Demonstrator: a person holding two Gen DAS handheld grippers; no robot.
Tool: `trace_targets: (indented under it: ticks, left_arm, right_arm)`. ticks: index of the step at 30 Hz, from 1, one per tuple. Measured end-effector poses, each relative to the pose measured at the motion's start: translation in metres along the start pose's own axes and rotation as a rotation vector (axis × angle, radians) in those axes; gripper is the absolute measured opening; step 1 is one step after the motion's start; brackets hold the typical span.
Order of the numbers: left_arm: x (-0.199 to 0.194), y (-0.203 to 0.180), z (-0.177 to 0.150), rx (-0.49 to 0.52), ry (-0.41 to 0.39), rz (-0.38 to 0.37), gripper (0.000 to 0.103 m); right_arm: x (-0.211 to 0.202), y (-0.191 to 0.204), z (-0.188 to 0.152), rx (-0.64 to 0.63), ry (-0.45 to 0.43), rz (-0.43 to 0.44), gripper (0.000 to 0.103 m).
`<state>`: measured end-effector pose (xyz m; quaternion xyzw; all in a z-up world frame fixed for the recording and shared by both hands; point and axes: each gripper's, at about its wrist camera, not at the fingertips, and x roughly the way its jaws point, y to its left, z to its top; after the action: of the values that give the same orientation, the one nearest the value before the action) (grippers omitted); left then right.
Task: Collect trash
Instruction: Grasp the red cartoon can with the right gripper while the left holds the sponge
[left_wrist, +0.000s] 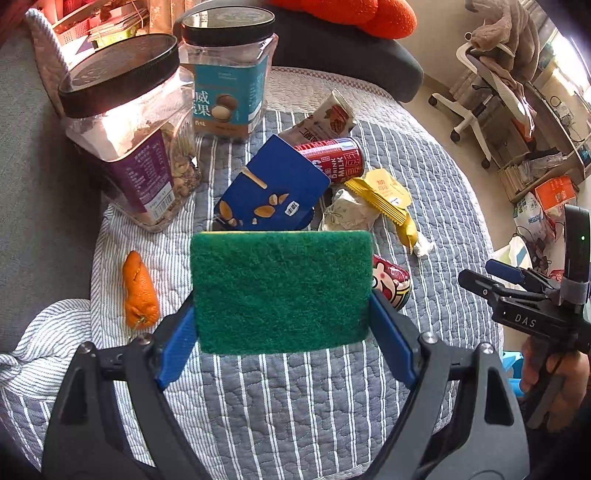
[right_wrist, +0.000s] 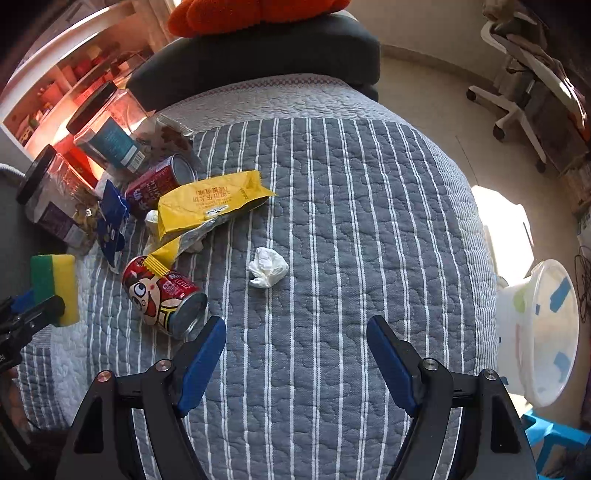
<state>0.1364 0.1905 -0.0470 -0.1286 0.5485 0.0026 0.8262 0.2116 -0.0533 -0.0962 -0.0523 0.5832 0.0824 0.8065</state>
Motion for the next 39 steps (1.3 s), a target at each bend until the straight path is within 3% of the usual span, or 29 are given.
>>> trace_targets:
  ticks: [7, 21, 23, 27, 32, 39]
  left_arm:
    - [-0.01, 0.015, 0.0, -0.026, -0.001, 0.003, 0.086]
    - [-0.009, 0.021, -0.002, -0.014, 0.026, 0.016, 0.086]
    - [-0.008, 0.02, -0.001, -0.01, 0.027, 0.017, 0.086]
    - [-0.009, 0.017, 0.0, -0.002, 0.023, 0.011, 0.086]
    - [-0.01, 0.01, -0.001, 0.013, 0.019, 0.003, 0.086]
    - [-0.012, 0.007, -0.005, 0.016, 0.014, 0.003, 0.086]
  right_arm:
    - [0.032, 0.059, 0.005, -0.113, 0.057, 0.145, 0.08]
    - [0.075, 0.109, 0.007, -0.327, 0.08, 0.176, 0.076]
    - [0.074, 0.111, 0.006, -0.348, 0.068, 0.17, 0.074]
    - [0.061, 0.109, 0.0, -0.361, 0.064, 0.195, 0.06]
    - [0.038, 0.106, -0.005, -0.356, 0.056, 0.217, 0.052]
    - [0.018, 0.093, -0.021, -0.333, 0.081, 0.19, 0.051]
